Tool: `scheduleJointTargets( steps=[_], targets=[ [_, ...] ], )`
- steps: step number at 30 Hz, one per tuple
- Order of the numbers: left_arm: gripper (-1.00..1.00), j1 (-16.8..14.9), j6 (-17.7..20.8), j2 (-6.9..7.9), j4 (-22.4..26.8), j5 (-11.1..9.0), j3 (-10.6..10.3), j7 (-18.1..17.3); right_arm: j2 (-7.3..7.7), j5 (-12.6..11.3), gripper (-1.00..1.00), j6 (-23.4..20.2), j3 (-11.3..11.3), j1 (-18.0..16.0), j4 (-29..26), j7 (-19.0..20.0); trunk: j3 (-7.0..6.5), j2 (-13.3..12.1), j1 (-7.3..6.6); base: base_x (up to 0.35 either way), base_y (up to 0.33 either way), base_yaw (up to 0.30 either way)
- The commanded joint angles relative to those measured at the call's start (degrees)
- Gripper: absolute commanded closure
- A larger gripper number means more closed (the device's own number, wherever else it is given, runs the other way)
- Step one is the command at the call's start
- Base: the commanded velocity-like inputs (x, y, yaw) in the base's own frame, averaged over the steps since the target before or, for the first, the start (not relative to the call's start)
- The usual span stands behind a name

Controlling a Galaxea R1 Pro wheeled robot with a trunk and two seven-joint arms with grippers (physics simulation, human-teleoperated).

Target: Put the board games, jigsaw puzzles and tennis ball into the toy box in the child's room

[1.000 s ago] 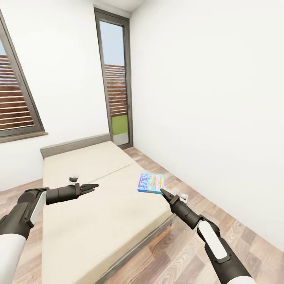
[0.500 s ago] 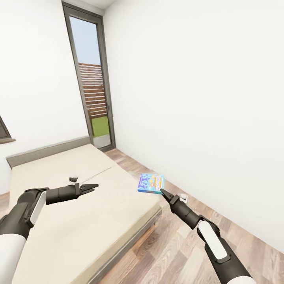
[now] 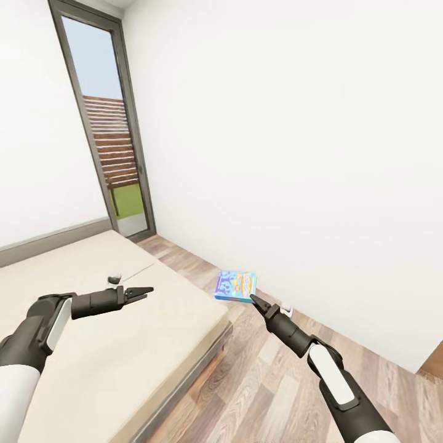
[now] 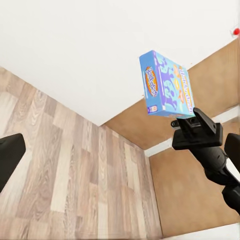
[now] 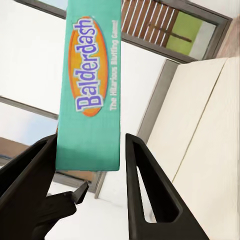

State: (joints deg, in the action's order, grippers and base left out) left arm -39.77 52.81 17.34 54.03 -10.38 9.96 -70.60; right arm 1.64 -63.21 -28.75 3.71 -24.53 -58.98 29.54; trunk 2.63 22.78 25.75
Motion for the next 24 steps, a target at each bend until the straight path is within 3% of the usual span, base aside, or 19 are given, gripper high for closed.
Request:
scheduleJointTargets(
  steps=[1, 24],
  targets=[
    [-1.00, -0.02, 0.41, 0.01, 0.02, -0.17, 0.00, -0.06, 0.03, -0.68, 1.00, -0.34, 0.07, -0.06, 0.01, -0.03, 0.13, 0.14, 0.04, 0.000, 0.000, -0.280],
    [-1.00, -0.03, 0.43, -0.02, 0.02, -0.17, -0.03, -0.01, 0.03, -0.68, 1.00, -0.34, 0.07, -0.08, 0.02, -0.09, 0.13, 0.14, 0.04, 0.000, 0.000, -0.280]
  ],
)
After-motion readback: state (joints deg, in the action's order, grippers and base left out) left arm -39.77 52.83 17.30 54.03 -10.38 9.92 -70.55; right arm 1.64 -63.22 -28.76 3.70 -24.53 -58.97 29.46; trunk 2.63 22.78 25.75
